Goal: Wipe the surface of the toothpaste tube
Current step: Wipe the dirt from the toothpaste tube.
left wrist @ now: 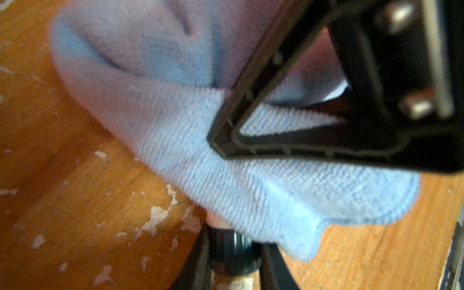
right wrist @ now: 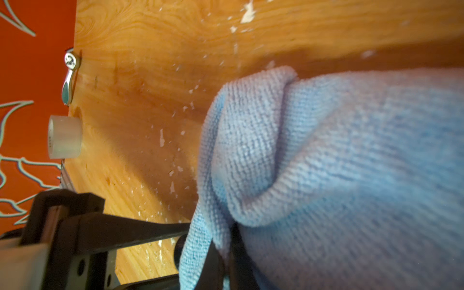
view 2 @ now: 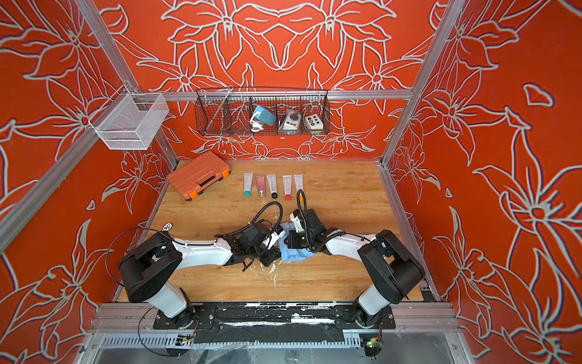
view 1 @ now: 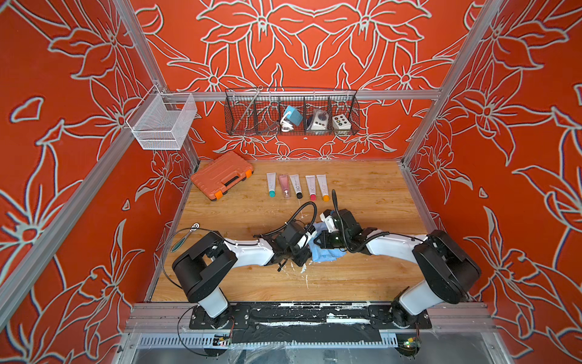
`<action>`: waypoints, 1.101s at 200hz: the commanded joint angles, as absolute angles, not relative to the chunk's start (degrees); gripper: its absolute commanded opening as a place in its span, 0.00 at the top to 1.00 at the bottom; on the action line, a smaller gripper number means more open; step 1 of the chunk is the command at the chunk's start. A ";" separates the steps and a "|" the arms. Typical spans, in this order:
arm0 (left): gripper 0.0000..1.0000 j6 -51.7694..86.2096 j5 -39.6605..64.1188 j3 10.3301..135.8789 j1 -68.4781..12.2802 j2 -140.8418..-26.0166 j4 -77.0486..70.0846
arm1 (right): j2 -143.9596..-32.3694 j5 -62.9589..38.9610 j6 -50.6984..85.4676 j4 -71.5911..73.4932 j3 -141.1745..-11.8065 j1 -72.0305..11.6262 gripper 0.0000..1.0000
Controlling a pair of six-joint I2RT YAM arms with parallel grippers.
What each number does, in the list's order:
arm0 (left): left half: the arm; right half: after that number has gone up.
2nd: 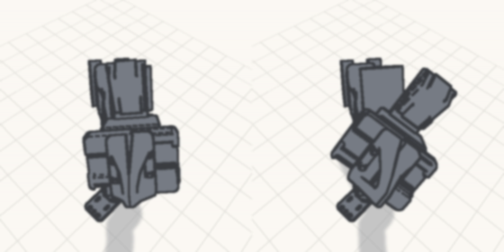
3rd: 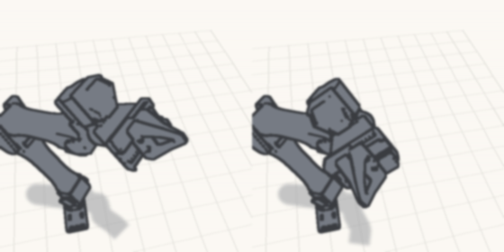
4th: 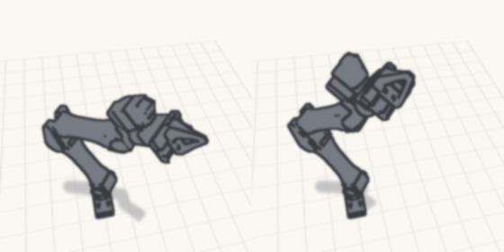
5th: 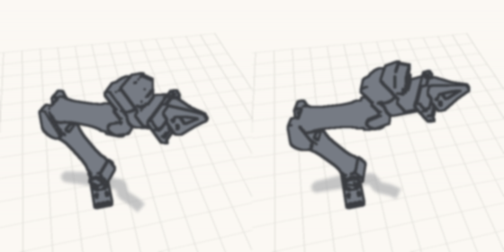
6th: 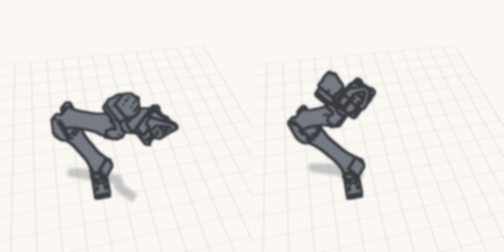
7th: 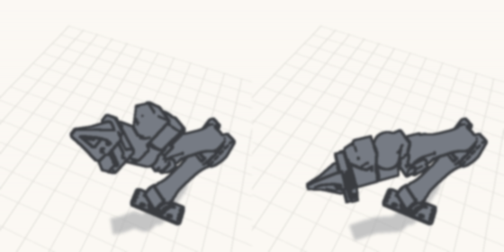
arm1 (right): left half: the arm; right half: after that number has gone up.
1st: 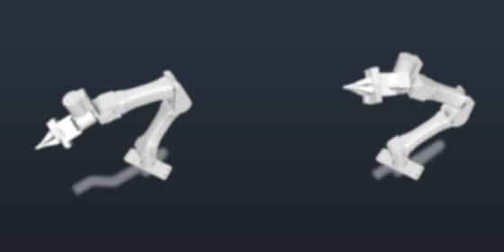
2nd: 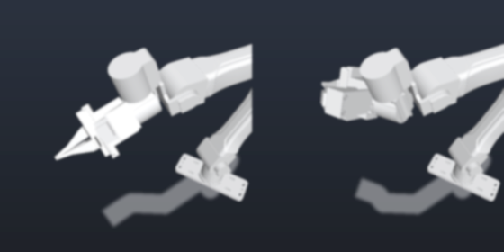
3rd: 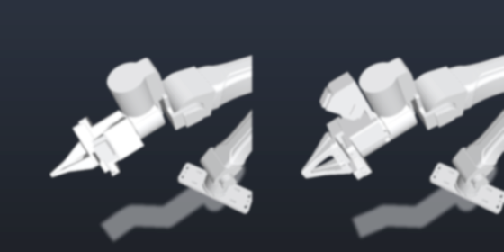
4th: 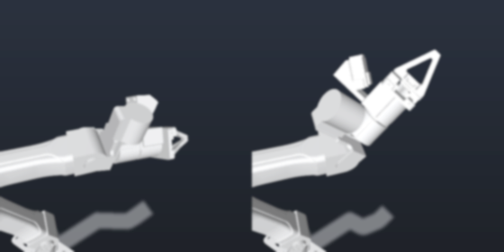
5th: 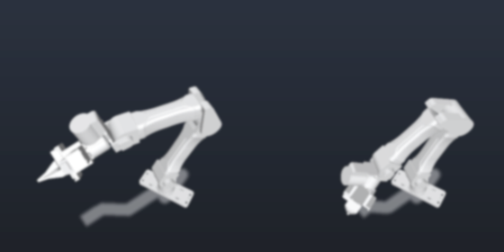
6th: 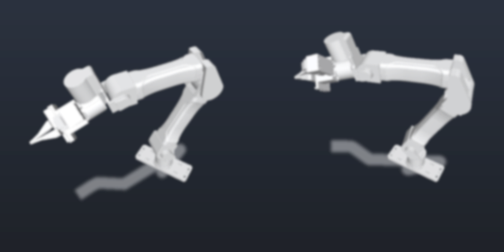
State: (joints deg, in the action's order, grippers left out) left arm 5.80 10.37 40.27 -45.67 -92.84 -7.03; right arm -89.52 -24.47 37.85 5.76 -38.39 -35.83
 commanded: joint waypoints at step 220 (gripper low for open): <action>0.87 5.67 10.28 40.26 -43.64 -90.17 -5.81 | -91.26 -18.63 29.53 -10.93 -43.22 -28.74 1.00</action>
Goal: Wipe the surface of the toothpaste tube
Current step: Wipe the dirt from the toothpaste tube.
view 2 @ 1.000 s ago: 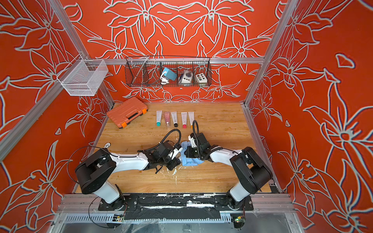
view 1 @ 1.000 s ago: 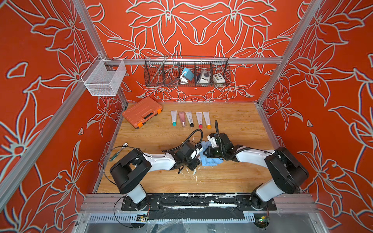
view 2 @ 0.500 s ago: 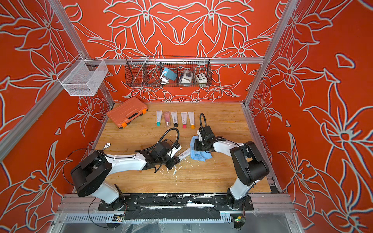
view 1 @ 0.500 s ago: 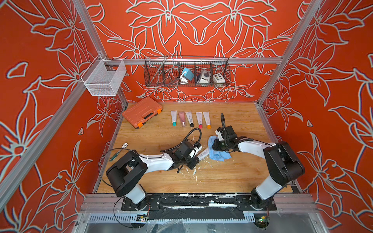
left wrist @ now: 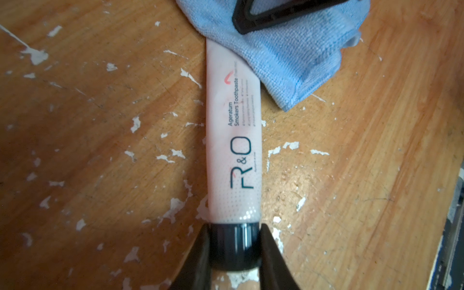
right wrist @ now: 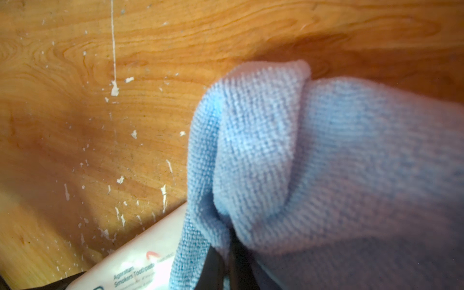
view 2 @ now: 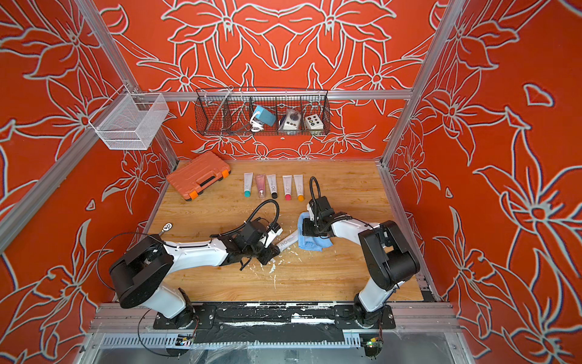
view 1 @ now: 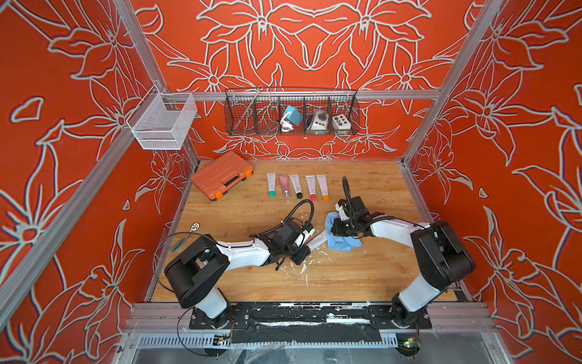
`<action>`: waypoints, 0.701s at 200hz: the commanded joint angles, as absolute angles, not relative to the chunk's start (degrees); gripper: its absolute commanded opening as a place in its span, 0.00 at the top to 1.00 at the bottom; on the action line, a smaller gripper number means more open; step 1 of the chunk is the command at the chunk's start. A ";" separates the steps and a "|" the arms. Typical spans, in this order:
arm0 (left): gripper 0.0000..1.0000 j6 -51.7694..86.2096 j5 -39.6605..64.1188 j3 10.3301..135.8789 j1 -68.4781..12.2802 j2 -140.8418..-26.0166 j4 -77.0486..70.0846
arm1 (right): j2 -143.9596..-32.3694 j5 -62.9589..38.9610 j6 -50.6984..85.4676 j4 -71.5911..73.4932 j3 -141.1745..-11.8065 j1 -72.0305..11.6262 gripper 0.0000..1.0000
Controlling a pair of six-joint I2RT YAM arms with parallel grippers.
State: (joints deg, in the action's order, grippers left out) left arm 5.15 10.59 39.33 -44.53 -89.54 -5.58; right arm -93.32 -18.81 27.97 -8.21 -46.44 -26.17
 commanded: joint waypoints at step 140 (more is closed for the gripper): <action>0.87 5.89 10.94 40.55 -42.80 -90.59 -5.79 | -89.23 -21.44 40.55 -1.82 -40.97 -46.96 1.00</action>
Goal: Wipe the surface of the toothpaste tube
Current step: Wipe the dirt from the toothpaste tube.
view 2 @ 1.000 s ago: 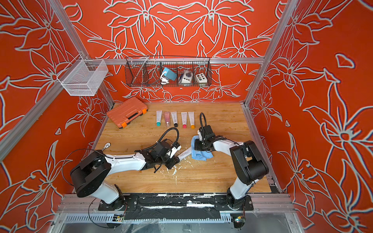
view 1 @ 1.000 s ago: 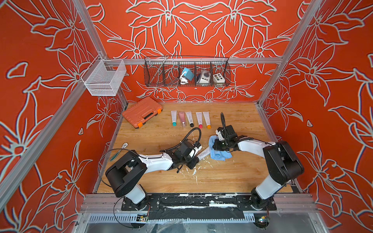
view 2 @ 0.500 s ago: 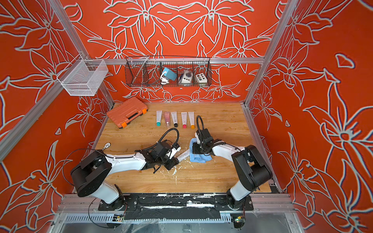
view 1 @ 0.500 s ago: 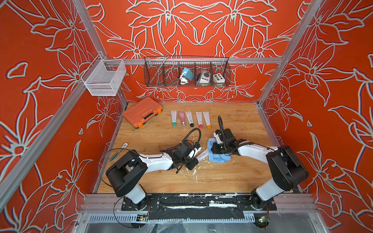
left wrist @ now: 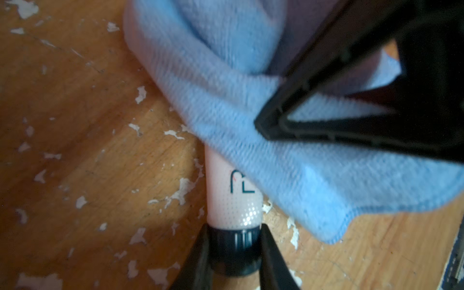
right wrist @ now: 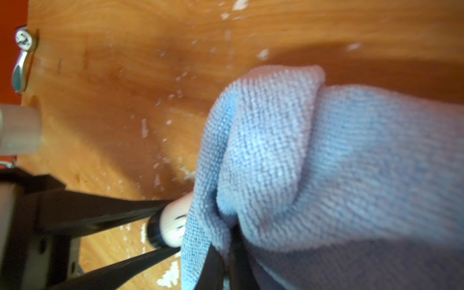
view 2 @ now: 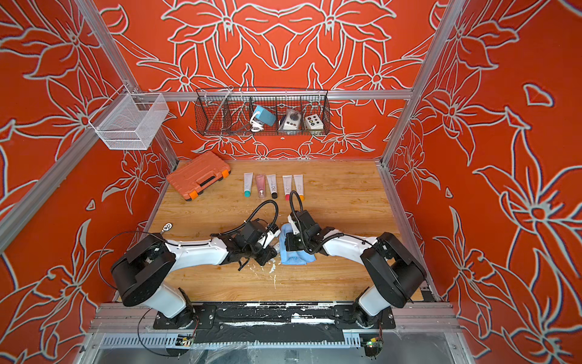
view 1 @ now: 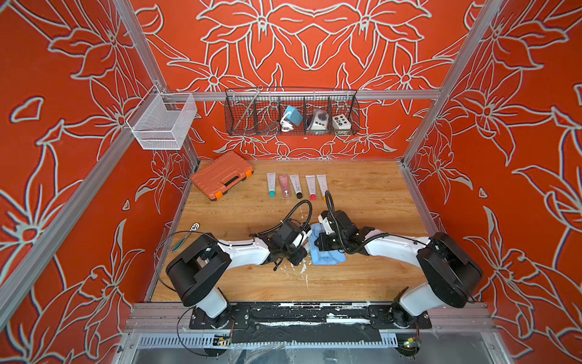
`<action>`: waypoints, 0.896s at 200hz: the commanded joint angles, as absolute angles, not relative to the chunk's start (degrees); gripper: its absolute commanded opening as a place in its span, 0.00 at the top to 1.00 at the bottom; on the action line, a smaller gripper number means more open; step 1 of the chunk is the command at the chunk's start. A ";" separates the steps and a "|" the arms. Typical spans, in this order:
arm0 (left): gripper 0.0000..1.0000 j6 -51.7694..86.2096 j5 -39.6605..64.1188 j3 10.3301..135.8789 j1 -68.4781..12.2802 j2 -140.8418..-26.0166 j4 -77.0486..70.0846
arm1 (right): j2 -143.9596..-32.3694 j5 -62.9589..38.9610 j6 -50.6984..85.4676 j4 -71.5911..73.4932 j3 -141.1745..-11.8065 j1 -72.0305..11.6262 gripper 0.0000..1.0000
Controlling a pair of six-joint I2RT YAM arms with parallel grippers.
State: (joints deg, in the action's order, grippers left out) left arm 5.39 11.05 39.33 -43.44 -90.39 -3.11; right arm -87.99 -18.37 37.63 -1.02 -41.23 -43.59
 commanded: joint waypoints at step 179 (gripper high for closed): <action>0.87 6.33 12.40 39.11 -42.83 -88.95 -6.77 | -92.07 -15.59 35.39 -7.99 -44.87 -39.93 1.00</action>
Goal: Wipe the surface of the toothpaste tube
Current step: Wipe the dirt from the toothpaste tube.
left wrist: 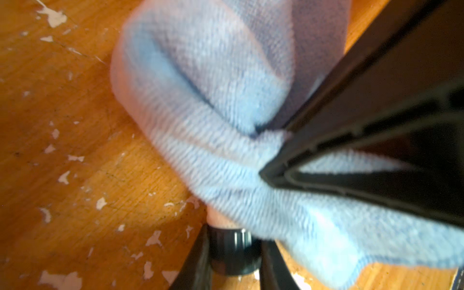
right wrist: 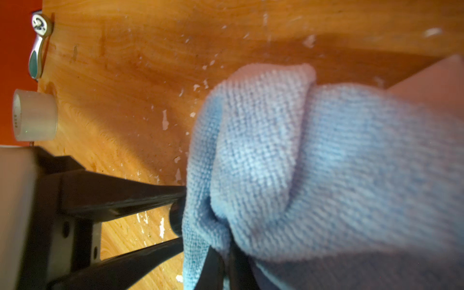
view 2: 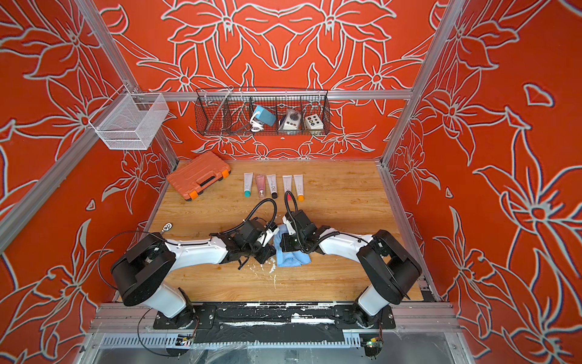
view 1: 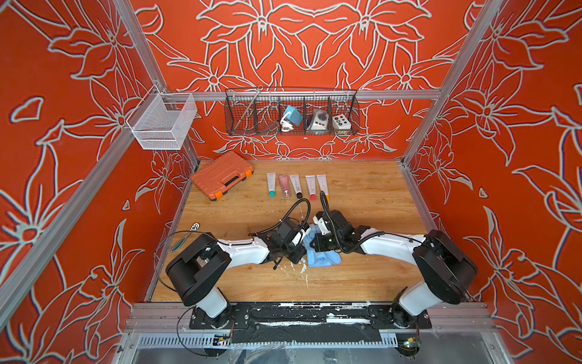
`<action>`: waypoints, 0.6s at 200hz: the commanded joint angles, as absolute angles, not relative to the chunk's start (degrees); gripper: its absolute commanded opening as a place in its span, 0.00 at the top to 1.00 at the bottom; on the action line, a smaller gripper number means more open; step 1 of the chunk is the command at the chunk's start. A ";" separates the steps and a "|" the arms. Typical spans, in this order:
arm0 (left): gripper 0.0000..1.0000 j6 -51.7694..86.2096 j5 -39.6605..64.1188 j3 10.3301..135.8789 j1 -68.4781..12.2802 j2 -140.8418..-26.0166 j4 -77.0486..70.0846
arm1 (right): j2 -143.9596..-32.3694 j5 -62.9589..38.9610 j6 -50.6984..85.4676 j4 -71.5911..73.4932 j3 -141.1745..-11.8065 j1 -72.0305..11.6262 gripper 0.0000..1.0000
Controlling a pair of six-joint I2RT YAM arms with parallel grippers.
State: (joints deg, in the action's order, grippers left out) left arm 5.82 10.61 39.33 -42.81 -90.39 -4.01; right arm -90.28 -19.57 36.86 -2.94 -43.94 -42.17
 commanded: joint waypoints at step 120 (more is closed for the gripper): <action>0.87 5.19 13.69 39.30 -42.80 -89.08 -6.32 | -96.78 -14.50 26.32 -15.38 -53.99 -28.17 1.00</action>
State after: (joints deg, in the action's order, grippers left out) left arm 6.00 11.57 39.33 -42.78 -90.39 -5.15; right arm -94.96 -17.15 29.61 -12.19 -51.55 -30.02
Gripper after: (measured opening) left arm 0.256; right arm 0.057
